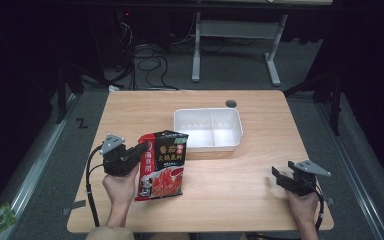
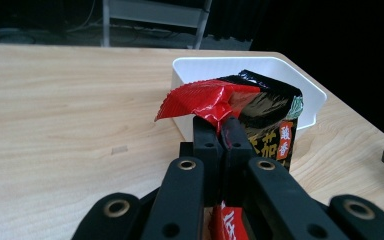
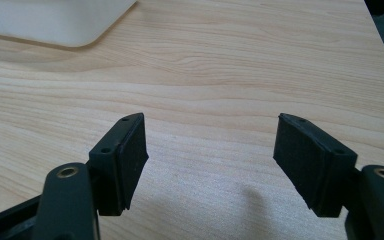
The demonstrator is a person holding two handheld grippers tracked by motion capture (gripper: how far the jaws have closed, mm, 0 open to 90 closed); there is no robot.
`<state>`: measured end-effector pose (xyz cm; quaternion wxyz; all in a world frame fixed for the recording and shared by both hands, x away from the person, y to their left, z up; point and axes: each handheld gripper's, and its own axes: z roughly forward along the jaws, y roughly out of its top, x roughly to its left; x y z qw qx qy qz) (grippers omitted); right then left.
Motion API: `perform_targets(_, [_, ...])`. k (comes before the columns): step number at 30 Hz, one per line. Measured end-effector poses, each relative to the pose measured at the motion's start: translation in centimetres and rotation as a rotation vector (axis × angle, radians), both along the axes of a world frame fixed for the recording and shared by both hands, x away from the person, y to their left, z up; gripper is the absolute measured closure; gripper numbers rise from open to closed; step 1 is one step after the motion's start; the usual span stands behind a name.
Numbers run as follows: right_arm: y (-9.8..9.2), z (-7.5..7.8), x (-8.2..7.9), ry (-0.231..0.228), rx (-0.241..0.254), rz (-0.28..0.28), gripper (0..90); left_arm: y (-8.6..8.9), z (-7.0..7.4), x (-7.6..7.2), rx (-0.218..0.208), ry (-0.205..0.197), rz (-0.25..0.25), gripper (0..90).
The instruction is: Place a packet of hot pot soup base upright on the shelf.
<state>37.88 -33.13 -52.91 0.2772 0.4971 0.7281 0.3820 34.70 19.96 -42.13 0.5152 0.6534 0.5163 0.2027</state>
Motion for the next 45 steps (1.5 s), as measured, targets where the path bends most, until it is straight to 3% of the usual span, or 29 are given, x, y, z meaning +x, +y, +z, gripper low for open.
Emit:
perform_targets(9, [0.0,0.0,0.0,0.005,0.008,-0.005,30.1,-0.5,2.1,-0.2,0.002,-0.034,-0.027,89.2])
perform_targets(27, [-0.1,0.0,0.0,-0.005,0.018,0.001,30.1,-1.5,4.8,0.5,0.013,-0.054,-0.036,89.2])
perform_targets(38, [0.3,0.0,0.1,0.010,-0.016,0.003,30.5,-1.7,5.7,1.6,-0.038,-0.065,-0.027,89.2])
perform_targets(45, [0.3,0.0,0.1,0.007,-0.020,0.003,30.3,-1.7,6.1,3.0,-0.078,-0.045,-0.015,89.1])
